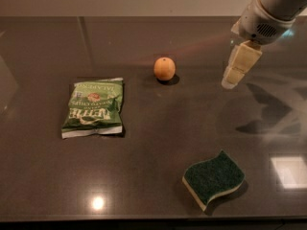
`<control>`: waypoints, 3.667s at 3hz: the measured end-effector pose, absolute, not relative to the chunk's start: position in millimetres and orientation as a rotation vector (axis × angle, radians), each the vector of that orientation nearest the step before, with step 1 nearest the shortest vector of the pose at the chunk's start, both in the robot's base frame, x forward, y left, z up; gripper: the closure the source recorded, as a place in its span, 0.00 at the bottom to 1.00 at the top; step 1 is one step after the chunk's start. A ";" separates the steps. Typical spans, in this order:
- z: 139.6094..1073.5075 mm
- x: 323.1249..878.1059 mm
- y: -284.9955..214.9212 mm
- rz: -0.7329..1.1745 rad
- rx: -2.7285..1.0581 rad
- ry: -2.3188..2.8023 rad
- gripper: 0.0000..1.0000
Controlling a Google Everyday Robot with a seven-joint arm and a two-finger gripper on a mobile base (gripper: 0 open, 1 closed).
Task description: Move orange near sponge
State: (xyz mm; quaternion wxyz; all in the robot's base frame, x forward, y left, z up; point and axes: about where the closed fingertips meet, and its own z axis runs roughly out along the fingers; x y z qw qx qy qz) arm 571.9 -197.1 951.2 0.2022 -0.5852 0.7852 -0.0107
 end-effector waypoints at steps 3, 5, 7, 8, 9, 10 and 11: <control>891.3 662.8 -119.5 0.199 -1.594 2.173 0.00; 865.4 671.8 -54.4 0.389 -1.593 2.098 0.00; 851.2 673.0 -33.2 0.411 -1.631 2.074 0.16; 851.2 672.5 -32.8 0.400 -1.658 2.070 0.38; 855.9 667.1 -35.3 0.406 -1.681 2.058 0.62; 869.6 649.4 -41.6 0.426 -1.715 2.029 0.85; 887.9 617.5 -57.7 0.450 -1.775 1.986 1.00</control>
Offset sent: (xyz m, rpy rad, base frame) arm 0.1131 0.0787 -0.0646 0.1469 0.0762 0.0143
